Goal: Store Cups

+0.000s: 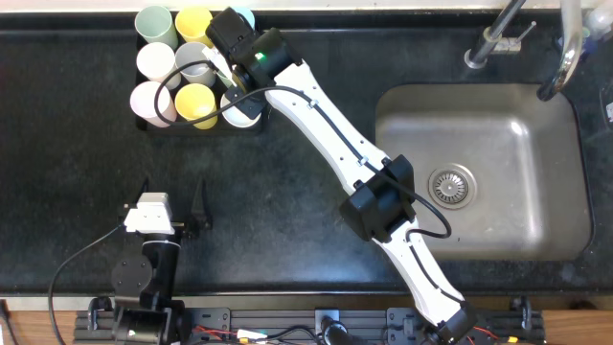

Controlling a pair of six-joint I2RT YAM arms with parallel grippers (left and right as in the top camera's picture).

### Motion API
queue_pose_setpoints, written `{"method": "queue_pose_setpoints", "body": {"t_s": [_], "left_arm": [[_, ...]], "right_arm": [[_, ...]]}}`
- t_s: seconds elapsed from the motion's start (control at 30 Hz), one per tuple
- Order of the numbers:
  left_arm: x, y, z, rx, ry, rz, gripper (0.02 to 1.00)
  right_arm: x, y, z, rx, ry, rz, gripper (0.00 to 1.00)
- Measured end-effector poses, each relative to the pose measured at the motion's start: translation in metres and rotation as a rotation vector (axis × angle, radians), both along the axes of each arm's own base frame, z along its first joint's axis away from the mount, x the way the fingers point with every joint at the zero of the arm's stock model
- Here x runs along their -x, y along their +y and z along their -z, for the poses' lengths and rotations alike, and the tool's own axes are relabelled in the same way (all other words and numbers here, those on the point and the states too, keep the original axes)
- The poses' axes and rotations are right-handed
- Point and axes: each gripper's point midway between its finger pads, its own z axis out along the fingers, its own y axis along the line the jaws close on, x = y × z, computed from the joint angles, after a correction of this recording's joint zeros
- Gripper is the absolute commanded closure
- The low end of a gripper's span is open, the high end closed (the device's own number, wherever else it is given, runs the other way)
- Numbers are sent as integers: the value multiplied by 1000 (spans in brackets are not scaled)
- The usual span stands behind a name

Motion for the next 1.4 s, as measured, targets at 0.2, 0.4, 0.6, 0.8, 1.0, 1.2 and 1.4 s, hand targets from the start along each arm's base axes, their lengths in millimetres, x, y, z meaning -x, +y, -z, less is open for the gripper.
{"method": "queue_pose_setpoints", "body": {"t_s": [0.2,0.4,0.6,0.8,1.0,1.2,1.4], "left_arm": [[0,0,0,0,0,0,20],[0,0,0,0,0,0,23],[0,0,0,0,0,0,20],[0,0,0,0,0,0,20],[0,0,0,0,0,0,23],[0,0,0,0,0,0,20],[0,0,0,0,0,0,20]], "right_arm": [[-1,0,17,24,18,-2,954],[-4,1,29,36,24,0,952],[-5,1,29,33,23,5,566],[-5,1,29,37,20,0,5],[-9,-1,28,48,1,2,3],[-18,-9,26,93,-50,27,3],[-7,-24,27,155,-7,52,3]]}}
